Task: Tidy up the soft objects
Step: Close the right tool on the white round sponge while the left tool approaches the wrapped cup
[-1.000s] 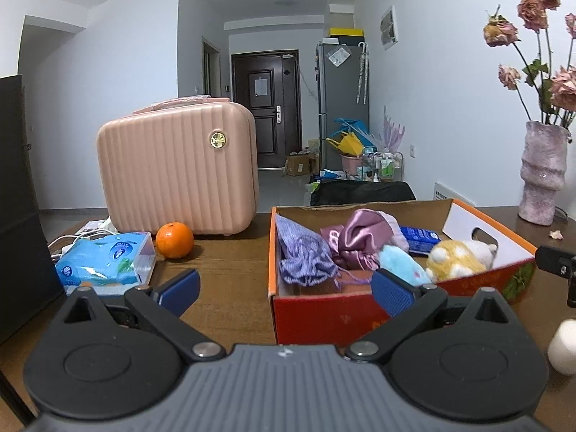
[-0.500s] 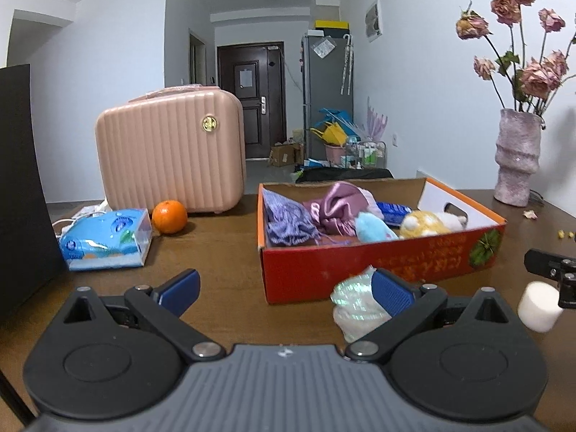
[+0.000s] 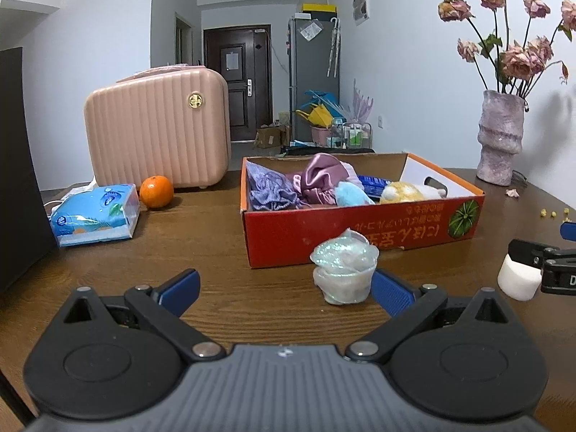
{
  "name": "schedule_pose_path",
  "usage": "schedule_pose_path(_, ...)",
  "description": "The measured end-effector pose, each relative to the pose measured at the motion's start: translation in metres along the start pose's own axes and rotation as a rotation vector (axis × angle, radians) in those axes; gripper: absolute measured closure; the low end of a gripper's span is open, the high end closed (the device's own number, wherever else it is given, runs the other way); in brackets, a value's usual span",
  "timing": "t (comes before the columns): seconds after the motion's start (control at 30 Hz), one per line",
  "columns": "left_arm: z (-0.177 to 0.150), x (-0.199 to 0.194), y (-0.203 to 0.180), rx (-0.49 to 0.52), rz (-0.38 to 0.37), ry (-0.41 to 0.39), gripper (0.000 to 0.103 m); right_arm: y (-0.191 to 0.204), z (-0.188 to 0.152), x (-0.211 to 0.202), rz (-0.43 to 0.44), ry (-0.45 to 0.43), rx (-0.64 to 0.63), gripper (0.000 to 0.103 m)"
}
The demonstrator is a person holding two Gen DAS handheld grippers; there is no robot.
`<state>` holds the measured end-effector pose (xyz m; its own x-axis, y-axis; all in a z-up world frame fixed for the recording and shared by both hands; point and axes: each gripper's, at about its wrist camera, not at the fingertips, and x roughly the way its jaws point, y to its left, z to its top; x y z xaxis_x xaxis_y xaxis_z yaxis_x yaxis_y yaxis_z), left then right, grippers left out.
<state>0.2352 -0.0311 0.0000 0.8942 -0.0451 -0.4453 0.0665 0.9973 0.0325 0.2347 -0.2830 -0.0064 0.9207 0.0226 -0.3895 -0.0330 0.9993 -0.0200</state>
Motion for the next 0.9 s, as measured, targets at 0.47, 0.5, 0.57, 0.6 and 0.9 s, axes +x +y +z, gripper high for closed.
schedule_pose_path(0.47,-0.001,0.006,0.002,-0.014,-0.017,0.037,0.0,-0.021,-0.016,0.047,-0.13,0.209,0.074,0.002)
schedule_pose_path(0.5,-0.001,0.006,0.002,-0.014,-0.018,0.037,0.0,-0.021,-0.017,0.05,-0.136,0.22,0.076,0.004)
schedule_pose_path(0.57,-0.002,0.006,0.002,-0.013,-0.02,0.038,0.0,-0.023,-0.018,0.054,-0.145,0.231,0.088,0.006)
schedule_pose_path(0.6,-0.002,0.005,0.002,-0.013,-0.021,0.038,0.0,-0.023,-0.018,0.055,-0.146,0.234,0.095,0.008)
schedule_pose_path(0.9,-0.002,0.006,0.001,-0.012,-0.018,0.042,0.0,-0.031,-0.02,0.066,-0.127,0.276,0.141,0.043)
